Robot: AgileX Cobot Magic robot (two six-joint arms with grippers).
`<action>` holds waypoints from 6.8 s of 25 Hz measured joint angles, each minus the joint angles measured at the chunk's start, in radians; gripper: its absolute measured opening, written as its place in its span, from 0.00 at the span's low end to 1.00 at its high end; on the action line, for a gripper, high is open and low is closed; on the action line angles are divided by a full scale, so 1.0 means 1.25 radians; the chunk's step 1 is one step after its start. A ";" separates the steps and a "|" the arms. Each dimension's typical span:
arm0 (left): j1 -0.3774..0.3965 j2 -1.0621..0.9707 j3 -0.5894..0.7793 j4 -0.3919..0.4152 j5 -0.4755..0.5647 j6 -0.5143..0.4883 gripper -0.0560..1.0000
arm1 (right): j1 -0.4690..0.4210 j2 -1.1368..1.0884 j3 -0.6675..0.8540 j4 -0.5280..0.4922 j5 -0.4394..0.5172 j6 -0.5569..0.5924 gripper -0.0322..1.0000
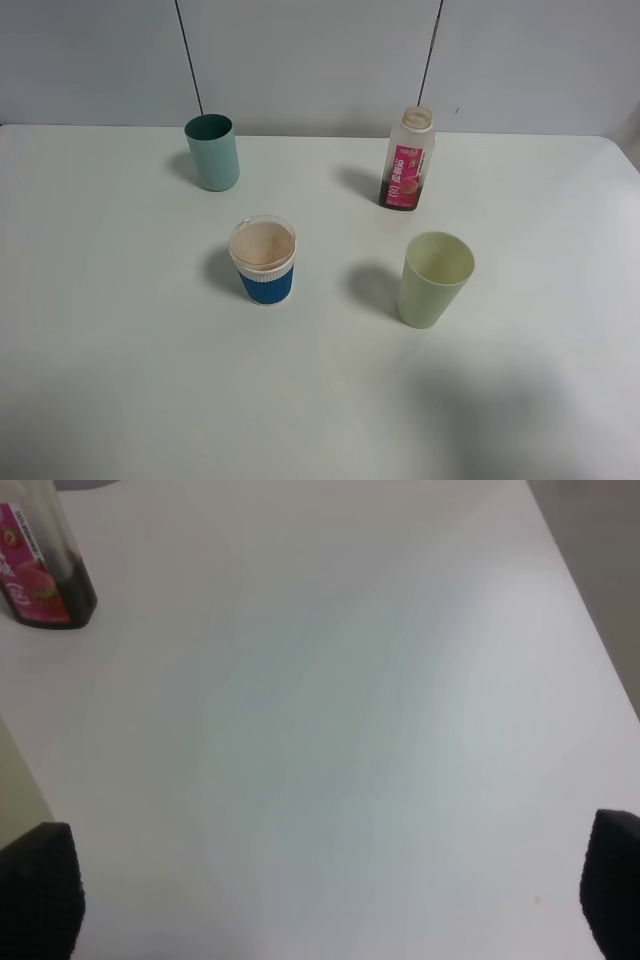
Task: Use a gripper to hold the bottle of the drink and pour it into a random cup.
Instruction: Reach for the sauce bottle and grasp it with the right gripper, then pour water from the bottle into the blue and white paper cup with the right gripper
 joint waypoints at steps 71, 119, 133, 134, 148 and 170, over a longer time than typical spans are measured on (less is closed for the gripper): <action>0.000 0.000 0.000 0.000 0.000 0.000 0.93 | 0.000 1.394 -0.236 -1.047 -1.223 0.567 0.99; 0.000 0.000 0.000 0.000 0.000 0.000 0.93 | 0.011 1.715 -0.526 -1.200 -1.551 0.586 0.37; 0.000 0.000 0.000 0.000 0.000 0.000 0.93 | 0.018 1.710 -0.528 -1.230 -1.566 0.650 0.38; 0.000 0.000 0.000 0.000 0.000 0.000 0.93 | 0.018 1.704 -0.528 -1.240 -1.567 0.650 0.38; 0.000 0.000 0.000 0.000 0.000 0.000 0.93 | 0.018 1.542 -0.528 -1.347 -1.610 0.645 0.38; 0.000 0.000 0.000 0.000 0.000 0.000 0.93 | 0.240 1.395 -0.528 -1.334 -1.360 0.817 0.38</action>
